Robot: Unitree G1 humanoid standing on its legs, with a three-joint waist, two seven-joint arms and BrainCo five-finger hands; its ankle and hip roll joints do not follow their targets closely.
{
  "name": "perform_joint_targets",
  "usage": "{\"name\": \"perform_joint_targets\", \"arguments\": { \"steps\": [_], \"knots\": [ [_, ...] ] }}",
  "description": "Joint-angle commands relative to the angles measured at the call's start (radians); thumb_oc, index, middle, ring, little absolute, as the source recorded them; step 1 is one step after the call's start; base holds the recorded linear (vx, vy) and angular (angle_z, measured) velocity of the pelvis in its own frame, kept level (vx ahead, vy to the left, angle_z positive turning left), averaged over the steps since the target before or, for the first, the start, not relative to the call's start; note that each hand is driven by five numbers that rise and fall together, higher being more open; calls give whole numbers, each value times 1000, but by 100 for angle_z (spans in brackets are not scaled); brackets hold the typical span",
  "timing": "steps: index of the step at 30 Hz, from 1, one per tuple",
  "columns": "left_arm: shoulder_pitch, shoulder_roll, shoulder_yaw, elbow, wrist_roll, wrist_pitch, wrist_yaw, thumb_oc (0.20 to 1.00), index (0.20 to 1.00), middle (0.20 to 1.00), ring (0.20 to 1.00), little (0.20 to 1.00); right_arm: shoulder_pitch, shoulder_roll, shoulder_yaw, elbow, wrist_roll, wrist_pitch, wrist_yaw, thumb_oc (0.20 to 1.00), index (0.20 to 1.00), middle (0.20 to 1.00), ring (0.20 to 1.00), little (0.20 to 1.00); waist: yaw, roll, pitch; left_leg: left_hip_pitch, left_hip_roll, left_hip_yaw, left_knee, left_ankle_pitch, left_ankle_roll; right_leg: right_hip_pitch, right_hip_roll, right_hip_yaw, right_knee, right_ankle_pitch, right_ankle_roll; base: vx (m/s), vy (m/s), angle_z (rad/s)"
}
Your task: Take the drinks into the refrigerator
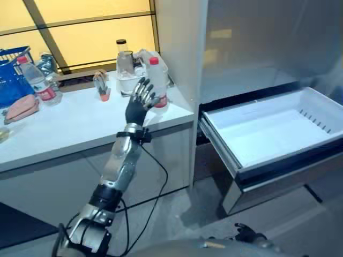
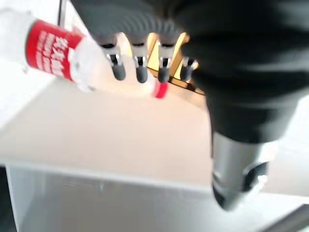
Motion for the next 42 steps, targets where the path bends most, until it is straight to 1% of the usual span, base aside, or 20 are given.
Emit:
{"name": "perform_joint_targets", "arguments": {
  "steps": [1,2,3,4,5,8,9,10,11,13,16,18,19,21,25,26,33,37,40,42],
  "knots": [
    [-175,60,61,76,65,-45,32,1000,1000,1000,1000,1000,-20,63,56,26,-12,-1,0,1000,1000,1000,1000,1000,1,-21,34,-1,-54,31,8,-49,60,73,-17,38,119,-176,58,712,-157,-71],
    [-222,69,62,154,71,-42,63,1000,1000,1000,1000,1000,-19,55,60,28,-15,-1,-2,1000,1000,1000,1000,1000,-5,-20,34,-1,-54,32,8,-48,60,72,-16,40,121,-176,58,15,-4,-4],
    [-257,88,57,180,87,-40,72,1000,1000,1000,1000,1000,-18,51,59,25,-13,-2,-3,1000,1000,1000,1000,1000,-9,-18,38,-2,-54,33,8,-46,59,71,-15,41,122,-176,59,8,-6,-3],
    [-259,88,57,181,86,-41,72,1000,1000,1000,1000,1000,-18,51,59,25,-13,-2,-3,1000,1000,1000,1000,1000,-9,-18,38,-2,-54,33,8,-47,59,71,-15,41,122,-176,59,0,0,0],
    [-284,113,62,206,77,-39,76,1000,1000,1000,1000,1000,-9,47,61,18,-11,-4,-4,1000,1000,1000,1000,1000,-12,-17,39,-2,-53,34,7,-46,59,69,-15,42,122,-176,59,0,0,0],
    [-306,120,61,229,83,-38,88,1000,1000,1000,1000,1000,-5,47,63,17,-13,-2,-3,1000,1000,1000,1000,1000,-15,-17,40,-3,-53,35,7,-46,59,68,-14,41,121,-175,60,5,-2,-2],
    [-394,128,30,286,142,-24,133,1000,1000,1000,1000,1000,-6,43,70,15,-10,-2,-8,1000,1000,1000,1000,1000,-23,-14,45,-7,-52,36,7,-43,58,64,-13,41,120,-173,60,0,0,0],
    [-395,128,30,287,142,-24,133,1000,1000,1000,1000,1000,-7,44,69,15,-10,-2,-8,1000,1000,1000,1000,1000,-23,-14,46,-7,-52,35,7,-43,58,64,-13,41,120,-173,60,0,0,0],
    [-427,160,16,303,213,-9,140,1000,1000,1000,1000,1000,-6,44,70,10,-5,-3,-8,1000,1000,1000,1000,1000,-25,-15,48,-9,-51,36,7,-42,57,63,-13,41,117,-172,61,0,0,0],
    [-431,158,27,318,171,-19,140,1000,1000,1000,1000,1000,-4,40,67,4,0,-6,-8,1000,1000,1000,1000,1000,-26,-14,52,-11,-51,36,7,-40,57,61,-13,41,116,-171,62,-1,1,-2],
    [-476,156,24,380,192,-5,172,1000,1000,1000,1000,1000,-3,40,73,4,5,-5,-12,1000,1000,1000,1000,1000,-30,-13,54,-13,-51,38,6,-39,56,61,-13,41,111,-168,63,0,0,0],
    [-509,174,9,390,267,6,190,1000,1000,1000,1000,1000,3,34,70,-1,10,-8,-11,1000,1000,1000,1000,1000,-33,-13,57,-14,-50,38,6,-38,55,59,-12,42,112,-168,63,0,0,0],
    [-517,179,5,399,282,8,192,1000,1000,1000,1000,1000,3,30,69,-3,13,-11,-12,1000,1000,1000,1000,1000,-34,-13,58,-16,-50,39,6,-37,55,59,-11,42,111,-168,64,0,0,0],
    [-535,201,-9,419,321,21,173,1000,1000,1000,1000,1000,3,25,68,-4,20,-14,-9,1000,1000,1000,1000,1000,-37,-13,58,-17,-51,41,6,-37,54,59,-12,45,108,-167,65,0,0,0],
    [-550,197,-26,445,341,27,163,1000,1000,1000,1000,1000,3,24,71,-1,21,-14,-7,1000,1000,1000,1000,1000,-38,-12,59,-16,-50,45,6,-38,53,59,-13,46,106,-165,65,0,0,0],
    [-561,191,-38,469,333,34,145,1000,1000,1000,1000,1000,7,23,72,2,18,-14,-5,1000,1000,1000,1000,1000,-41,-10,60,-16,-51,46,6,-38,53,60,-14,46,104,-164,65,0,0,0],
    [-579,152,-68,559,315,48,122,1000,1000,1000,1000,1000,-3,21,62,13,33,-11,-10,1000,1000,1000,1000,1000,-51,-1,67,-18,-51,49,6,-36,54,53,-13,53,106,-161,65,-2,0,0],
    [-564,140,-70,605,303,56,107,1000,1000,1000,1000,1000,-13,18,53,13,43,-10,-18,1000,1000,1000,1000,1000,-59,5,75,-23,-50,57,6,-34,54,44,-11,62,106,-158,65,-2,0,-1],
    [-524,142,-77,629,288,63,62,1000,1000,1000,1000,1000,-14,20,47,15,46,-9,-21,1000,1000,1000,1000,1000,-63,11,81,-24,-51,63,6,-32,53,38,-8,68,106,-156,65,-12,12,-9],
    [-493,128,-78,668,294,76,37,1000,1000,1000,1000,1000,-16,25,41,26,42,-5,-22,1000,1000,1000,1000,1000,-66,16,82,-22,-53,70,6,-33,53,39,-6,76,105,-155,64,10,19,-13]
  ]
}}
